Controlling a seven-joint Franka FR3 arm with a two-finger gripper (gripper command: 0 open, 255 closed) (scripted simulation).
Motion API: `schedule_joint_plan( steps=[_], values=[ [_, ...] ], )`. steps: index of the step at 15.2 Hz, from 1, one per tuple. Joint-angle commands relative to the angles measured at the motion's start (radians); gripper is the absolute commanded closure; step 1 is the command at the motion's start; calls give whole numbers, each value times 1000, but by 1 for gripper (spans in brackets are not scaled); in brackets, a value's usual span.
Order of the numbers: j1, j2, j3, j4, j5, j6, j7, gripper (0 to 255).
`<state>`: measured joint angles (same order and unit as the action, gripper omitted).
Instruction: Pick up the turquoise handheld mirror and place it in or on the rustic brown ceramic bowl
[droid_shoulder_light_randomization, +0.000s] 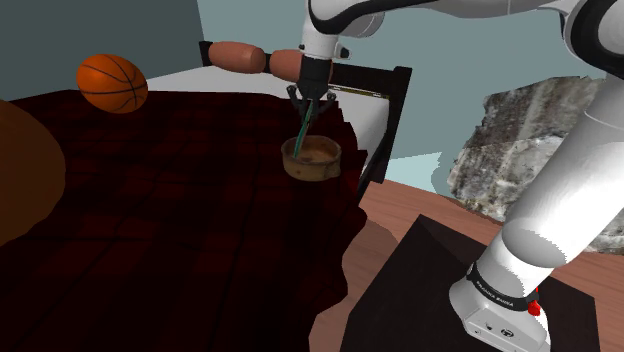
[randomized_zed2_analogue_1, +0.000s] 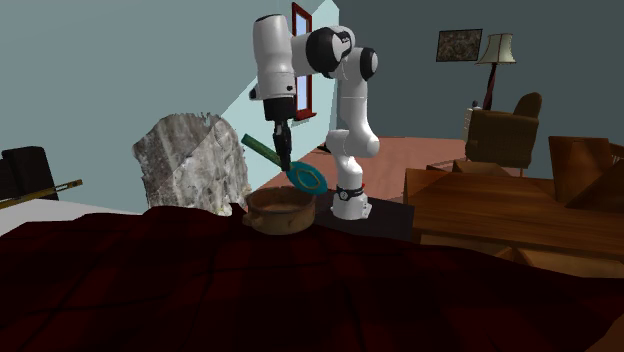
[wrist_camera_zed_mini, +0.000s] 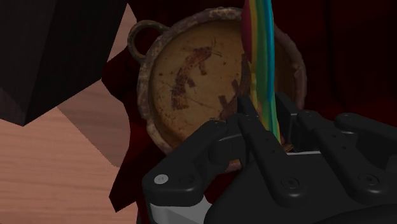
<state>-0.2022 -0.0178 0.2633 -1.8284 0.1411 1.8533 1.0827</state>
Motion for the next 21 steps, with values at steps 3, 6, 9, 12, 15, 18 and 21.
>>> schedule_joint_plan(
  steps=[3, 6, 9, 12, 15, 18, 21],
  values=[
    [-2, -2, -2, -53, 3, 50, -12, 255],
    [-1, 3, -1, -88, 4, 89, -16, 255],
    [0, 10, 0, -120, 4, 129, -19, 255],
    [1, 19, 1, -151, 4, 168, -23, 255],
    [2, 25, 1, -166, 4, 189, -25, 255],
    [2, 25, 1, -166, 4, 189, -25, 255],
    [2, 25, 1, -166, 4, 189, -25, 255]
  ],
)
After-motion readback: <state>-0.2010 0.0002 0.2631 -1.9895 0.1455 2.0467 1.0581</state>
